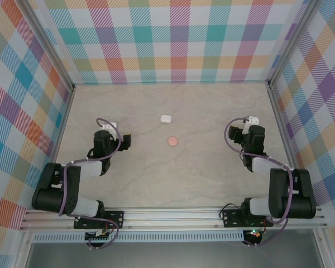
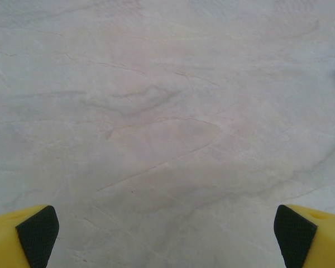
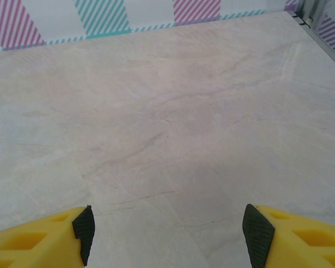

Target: Insert the wireless bluetooth earbuds into the charging case

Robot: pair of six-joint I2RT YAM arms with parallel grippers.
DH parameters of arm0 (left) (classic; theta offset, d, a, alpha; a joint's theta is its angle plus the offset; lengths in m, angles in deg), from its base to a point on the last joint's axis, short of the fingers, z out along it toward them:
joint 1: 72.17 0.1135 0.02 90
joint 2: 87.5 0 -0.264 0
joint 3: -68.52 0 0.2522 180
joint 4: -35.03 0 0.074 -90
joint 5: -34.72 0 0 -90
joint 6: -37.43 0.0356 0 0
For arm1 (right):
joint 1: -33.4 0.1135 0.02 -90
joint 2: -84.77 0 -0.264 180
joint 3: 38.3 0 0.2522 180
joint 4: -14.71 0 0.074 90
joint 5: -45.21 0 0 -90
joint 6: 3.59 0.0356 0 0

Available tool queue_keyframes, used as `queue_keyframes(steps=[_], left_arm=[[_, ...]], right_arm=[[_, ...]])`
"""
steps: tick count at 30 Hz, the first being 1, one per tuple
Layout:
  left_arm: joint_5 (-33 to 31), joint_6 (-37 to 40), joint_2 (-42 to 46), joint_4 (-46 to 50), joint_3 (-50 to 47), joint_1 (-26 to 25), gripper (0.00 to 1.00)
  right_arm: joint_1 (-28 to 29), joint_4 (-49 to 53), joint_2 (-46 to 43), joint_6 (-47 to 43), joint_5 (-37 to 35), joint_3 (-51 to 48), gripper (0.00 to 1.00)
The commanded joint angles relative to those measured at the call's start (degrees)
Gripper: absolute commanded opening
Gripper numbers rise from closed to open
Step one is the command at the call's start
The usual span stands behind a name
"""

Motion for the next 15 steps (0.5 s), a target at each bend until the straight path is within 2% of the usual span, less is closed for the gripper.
queue_keyframes(steps=[1, 8, 10, 11, 12, 15], left_arm=[[4.59, 1.05, -2.05, -9.82, -1.33, 1.25, 1.00], [3.57, 0.09, -7.33, -14.73, -1.32, 1.93, 1.00], [1.96, -0.77, -7.45, -12.54, -0.15, 2.11, 1.00], [-0.19, -1.58, -7.58, -11.21, 0.64, 2.11, 1.00], [-2.85, -3.35, -7.85, -9.16, 1.85, 2.27, 1.00], [-2.06, -3.90, -7.83, -9.15, 1.76, 3.06, 1.00]], right_arm=[[-0.22, -8.55, 2.14, -0.46, 3.18, -1.95, 0.73], [-0.09, -13.58, 9.42, -0.99, 4.27, -1.38, 0.74], [0.90, -12.11, 10.17, -2.43, 3.96, -0.25, 0.77], [1.35, -12.37, 10.41, -2.66, 3.50, -0.29, 0.86], [1.39, -12.05, 10.32, -2.65, 3.40, -0.18, 1.00], [1.41, -12.01, 10.33, -2.66, 3.50, -0.13, 1.00]])
